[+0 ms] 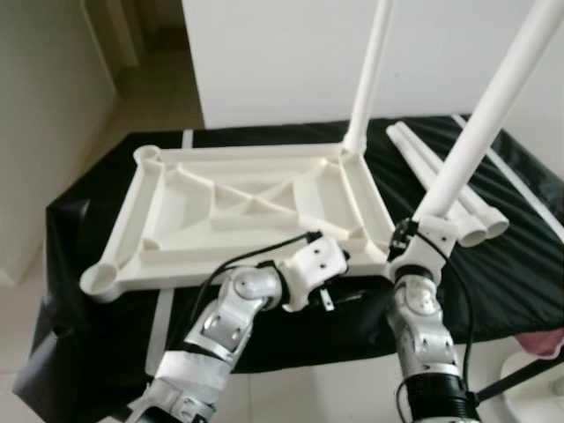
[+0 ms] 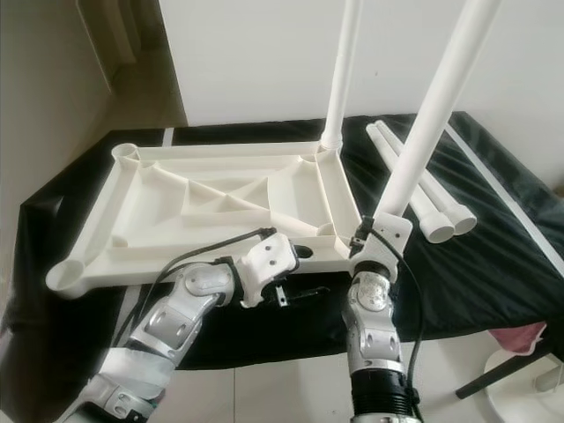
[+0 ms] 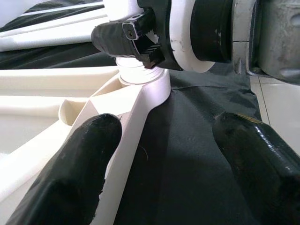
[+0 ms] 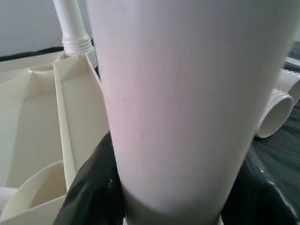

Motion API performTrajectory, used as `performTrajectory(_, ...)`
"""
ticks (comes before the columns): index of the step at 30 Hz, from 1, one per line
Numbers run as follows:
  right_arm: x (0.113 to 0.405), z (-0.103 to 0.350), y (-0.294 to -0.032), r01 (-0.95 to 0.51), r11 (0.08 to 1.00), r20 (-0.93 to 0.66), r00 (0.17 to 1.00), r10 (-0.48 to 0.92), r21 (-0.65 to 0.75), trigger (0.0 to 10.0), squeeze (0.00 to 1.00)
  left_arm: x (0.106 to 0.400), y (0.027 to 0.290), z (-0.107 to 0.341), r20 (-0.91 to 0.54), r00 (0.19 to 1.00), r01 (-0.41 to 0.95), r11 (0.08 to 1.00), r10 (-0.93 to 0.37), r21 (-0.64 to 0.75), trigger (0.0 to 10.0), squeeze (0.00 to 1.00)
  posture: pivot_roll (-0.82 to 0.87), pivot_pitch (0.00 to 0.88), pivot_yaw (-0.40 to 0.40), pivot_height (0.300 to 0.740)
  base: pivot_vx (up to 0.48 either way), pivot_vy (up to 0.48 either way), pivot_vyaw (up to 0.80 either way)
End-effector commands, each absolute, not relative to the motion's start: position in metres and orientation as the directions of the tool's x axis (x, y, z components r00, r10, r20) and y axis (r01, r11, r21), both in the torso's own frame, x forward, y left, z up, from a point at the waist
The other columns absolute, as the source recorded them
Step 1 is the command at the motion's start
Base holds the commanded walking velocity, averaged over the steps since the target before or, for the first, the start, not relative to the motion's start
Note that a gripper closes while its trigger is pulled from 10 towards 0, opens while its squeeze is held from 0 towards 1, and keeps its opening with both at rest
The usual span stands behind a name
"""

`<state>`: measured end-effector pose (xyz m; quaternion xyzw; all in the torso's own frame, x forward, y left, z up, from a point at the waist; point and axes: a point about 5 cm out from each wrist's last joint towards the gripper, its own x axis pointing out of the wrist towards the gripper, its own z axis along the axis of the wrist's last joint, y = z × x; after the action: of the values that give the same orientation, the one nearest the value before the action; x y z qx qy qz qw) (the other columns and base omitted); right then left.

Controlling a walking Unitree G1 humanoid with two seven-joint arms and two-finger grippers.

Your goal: Building children table

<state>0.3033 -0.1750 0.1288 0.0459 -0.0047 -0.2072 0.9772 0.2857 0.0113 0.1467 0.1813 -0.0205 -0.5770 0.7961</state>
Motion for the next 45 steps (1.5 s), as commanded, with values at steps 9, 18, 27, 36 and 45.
performTrajectory(9,0.304,0.119,-0.184,0.407,0.908,-0.056,0.913,-0.404,0.094,10.0,1.00,0.289,0.017,0.145,-0.152,0.432,0.875,0.372,-0.889,0.309,10.0,0.00,0.01,0.000,-0.017,0.740,0.000,0.000,0.00)
performTrajectory(18,0.302,0.125,-0.190,0.396,0.916,-0.013,0.918,-0.396,0.073,10.0,1.00,0.288,0.015,0.144,-0.153,0.428,0.877,0.368,-0.891,0.310,10.0,0.00,0.01,0.000,-0.008,0.740,0.000,0.000,0.00)
performTrajectory(27,0.291,0.123,-0.199,0.332,0.941,0.011,0.943,-0.334,0.055,10.0,0.00,0.289,0.008,0.149,-0.137,0.412,0.881,0.356,-0.901,0.313,10.0,0.00,-0.01,0.000,-0.010,0.740,0.000,0.000,0.00)
performTrajectory(36,0.298,0.132,-0.223,0.141,0.990,0.047,0.989,-0.143,0.028,10.0,0.00,0.284,0.005,0.145,-0.164,0.379,0.900,0.322,-0.911,0.294,10.0,0.00,-0.01,0.000,-0.017,0.740,0.000,0.000,0.00)
performTrajectory(45,0.305,0.136,-0.225,-0.097,0.995,0.044,0.994,0.098,-0.023,10.0,0.00,0.282,0.003,0.143,-0.179,0.398,0.892,0.334,-0.900,0.303,10.0,0.00,0.01,0.000,-0.033,0.740,0.000,0.000,0.00)
